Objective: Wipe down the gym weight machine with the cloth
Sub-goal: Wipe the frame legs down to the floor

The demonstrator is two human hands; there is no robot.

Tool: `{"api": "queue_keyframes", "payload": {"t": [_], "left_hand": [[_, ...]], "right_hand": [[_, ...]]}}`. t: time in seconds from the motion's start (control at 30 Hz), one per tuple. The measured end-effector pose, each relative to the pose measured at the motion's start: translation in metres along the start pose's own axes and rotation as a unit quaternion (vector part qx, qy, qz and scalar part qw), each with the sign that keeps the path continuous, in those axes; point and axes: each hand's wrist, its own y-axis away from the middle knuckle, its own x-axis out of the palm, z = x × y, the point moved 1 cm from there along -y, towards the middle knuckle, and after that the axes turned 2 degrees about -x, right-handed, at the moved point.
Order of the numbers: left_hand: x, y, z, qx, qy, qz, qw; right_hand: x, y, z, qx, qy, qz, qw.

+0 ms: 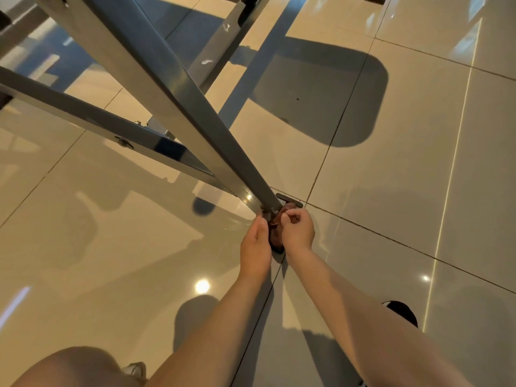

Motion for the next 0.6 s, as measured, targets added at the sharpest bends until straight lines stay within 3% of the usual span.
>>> {"api": "queue_keyframes", "payload": {"t": [0.17, 0.27, 0.4, 0.47, 0.6], "left_hand": [[-0.007, 0.002, -0.01, 0.013, 0.015, -0.005, 1.0], [-0.003, 0.001, -0.004, 0.012, -0.003, 0.005, 1.0], [0.002, 0.001, 0.003, -0.005, -0.012, 0.021, 1.0], [0.002, 0.003, 0.003, -0.009, -0.013, 0.022, 1.0], [-0.005, 0.007, -0.01, 0.019, 0.0, 0.03, 0.999]], "right_hand": [[0.005, 0.026, 0.022, -0.151, -0.019, 0.032, 0.988], [0.007, 0.023, 0.015, -0.123, -0.041, 0.006, 0.992], [0.005, 0.006, 0.003, 0.03, -0.065, -0.029, 0.997], [0.003, 0.002, 0.004, 0.063, -0.039, -0.018, 0.997], [0.004, 0.019, 0.024, -0.08, -0.002, 0.03, 0.996]]}}
